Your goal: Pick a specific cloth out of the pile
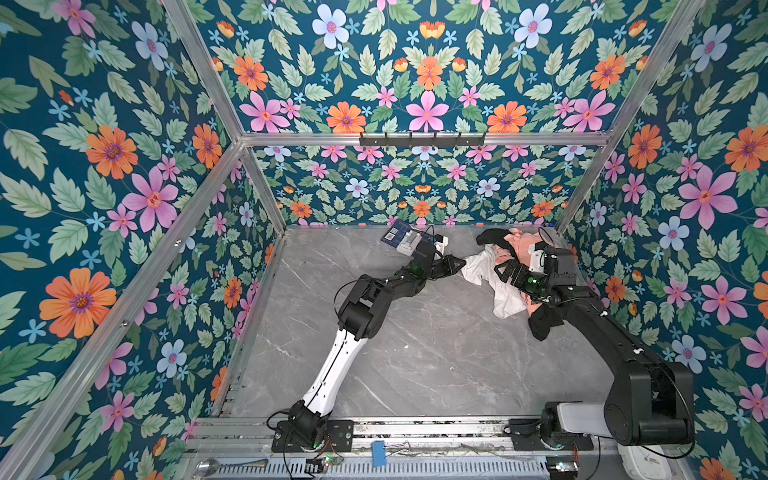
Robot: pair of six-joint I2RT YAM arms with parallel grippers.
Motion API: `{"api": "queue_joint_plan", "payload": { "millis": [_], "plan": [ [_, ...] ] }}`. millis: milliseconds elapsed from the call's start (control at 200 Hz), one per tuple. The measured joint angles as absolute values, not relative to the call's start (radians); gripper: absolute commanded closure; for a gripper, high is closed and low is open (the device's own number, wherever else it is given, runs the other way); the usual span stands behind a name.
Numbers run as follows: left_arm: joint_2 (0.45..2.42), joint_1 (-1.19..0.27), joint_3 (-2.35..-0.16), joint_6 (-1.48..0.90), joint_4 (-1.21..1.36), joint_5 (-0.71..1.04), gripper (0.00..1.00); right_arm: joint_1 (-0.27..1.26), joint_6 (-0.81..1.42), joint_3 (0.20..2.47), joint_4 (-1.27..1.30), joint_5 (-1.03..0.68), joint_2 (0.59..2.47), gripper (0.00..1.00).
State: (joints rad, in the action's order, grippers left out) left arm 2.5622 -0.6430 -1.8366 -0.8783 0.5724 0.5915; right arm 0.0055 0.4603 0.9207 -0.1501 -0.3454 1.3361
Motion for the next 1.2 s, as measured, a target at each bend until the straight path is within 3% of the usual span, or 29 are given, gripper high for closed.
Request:
{"api": "queue_joint_plan", "payload": {
  "millis": [160,410,590,990,1200],
  "plan": [
    [2.564,-0.643,-1.837,-0.868,0.568,0.576,0.88,0.006,0.46,0.911,-0.149,-0.343,1.321,0.02],
    [2.557,-0.643,-1.809,-0.86,0.562,0.557,0.68,0.006,0.46,0.899,-0.15,-0.336,1.298,0.02],
    [2.487,-0.638,-1.752,-0.82,0.559,0.524,0.6,0.006,0.459,0.894,-0.15,-0.335,1.294,0.02],
    [2.591,-0.63,-1.872,-0.792,0.478,0.492,0.61,0.006,0.46,0.889,-0.142,-0.336,1.295,0.02],
    [2.613,-0.637,-1.893,-0.81,0.471,0.504,0.7,0.006,0.459,0.887,-0.14,-0.335,1.292,0.02]
  ]
}}
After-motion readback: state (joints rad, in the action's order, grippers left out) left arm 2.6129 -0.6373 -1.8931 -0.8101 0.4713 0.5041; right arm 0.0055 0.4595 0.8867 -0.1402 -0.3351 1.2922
